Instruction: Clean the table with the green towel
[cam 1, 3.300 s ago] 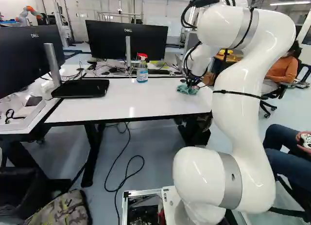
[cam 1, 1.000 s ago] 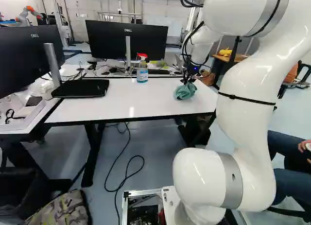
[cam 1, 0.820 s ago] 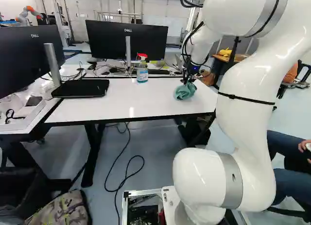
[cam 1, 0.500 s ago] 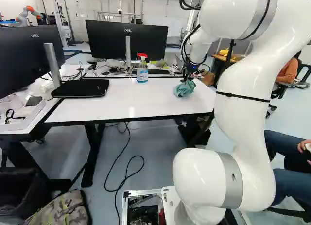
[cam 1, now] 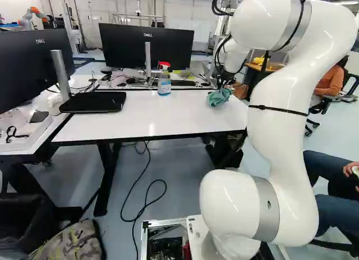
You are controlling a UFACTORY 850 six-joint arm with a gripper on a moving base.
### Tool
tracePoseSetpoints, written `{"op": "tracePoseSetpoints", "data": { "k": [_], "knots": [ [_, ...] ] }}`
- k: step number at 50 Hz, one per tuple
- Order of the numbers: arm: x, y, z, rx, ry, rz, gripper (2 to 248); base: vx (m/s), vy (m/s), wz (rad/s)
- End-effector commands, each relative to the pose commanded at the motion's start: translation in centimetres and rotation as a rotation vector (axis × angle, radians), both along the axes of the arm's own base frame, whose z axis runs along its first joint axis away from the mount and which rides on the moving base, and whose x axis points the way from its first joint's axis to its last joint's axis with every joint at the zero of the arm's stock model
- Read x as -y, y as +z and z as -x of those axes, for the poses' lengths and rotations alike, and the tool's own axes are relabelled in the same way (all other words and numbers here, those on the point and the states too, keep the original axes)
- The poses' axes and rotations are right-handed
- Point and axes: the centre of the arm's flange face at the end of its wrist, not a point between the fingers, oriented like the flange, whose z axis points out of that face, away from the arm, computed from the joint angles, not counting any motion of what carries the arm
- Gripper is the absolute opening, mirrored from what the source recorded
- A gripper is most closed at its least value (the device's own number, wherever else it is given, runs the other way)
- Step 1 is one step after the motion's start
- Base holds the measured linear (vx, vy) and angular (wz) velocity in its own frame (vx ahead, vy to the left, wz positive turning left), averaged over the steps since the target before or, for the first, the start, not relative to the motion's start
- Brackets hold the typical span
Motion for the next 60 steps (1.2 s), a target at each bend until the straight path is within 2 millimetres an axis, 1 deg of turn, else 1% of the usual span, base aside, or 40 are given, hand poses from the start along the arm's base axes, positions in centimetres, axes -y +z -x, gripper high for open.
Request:
{"op": "tracePoseSetpoints", "data": {
  "k": [17,28,48,60],
  "knots": [
    [0.6,-1.4,-1.1,0.063,-0.009,0.029,34,0.000,0.000,0.000],
    [1.6,-2.5,-1.9,0.101,-0.023,0.047,34,0.000,0.000,0.000],
    [2.8,-4.8,-2.7,0.109,-0.038,0.054,34,0.000,0.000,0.000],
    [3.1,-6.2,-3.1,0.108,-0.041,0.055,34,0.000,0.000,0.000]
  ]
}}
